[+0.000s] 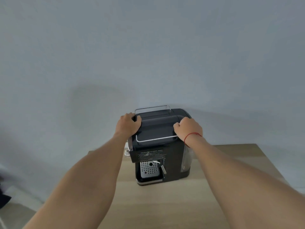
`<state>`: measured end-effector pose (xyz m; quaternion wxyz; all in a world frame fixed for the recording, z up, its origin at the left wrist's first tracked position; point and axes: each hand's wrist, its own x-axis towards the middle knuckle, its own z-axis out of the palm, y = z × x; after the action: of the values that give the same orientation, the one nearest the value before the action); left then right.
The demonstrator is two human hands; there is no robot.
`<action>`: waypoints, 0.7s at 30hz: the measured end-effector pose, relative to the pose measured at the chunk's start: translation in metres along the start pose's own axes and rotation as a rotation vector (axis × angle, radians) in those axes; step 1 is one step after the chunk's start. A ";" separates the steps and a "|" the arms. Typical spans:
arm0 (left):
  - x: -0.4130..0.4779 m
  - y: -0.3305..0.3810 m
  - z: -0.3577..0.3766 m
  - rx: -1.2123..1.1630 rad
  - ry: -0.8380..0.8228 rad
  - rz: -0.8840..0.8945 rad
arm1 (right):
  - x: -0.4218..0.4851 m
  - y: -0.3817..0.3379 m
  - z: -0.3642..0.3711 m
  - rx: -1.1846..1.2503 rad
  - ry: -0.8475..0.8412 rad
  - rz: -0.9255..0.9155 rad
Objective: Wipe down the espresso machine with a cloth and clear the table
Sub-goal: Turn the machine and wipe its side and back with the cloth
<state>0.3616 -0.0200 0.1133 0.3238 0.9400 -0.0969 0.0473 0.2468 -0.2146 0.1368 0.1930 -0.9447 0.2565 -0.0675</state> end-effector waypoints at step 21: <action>-0.079 0.054 0.035 0.111 0.229 -0.101 | -0.021 0.007 0.012 -0.068 -0.119 -0.254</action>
<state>0.2735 -0.0714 0.1065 0.2822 0.9486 -0.0090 0.1433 0.2280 -0.2056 0.1227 0.1656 -0.9778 0.1253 -0.0265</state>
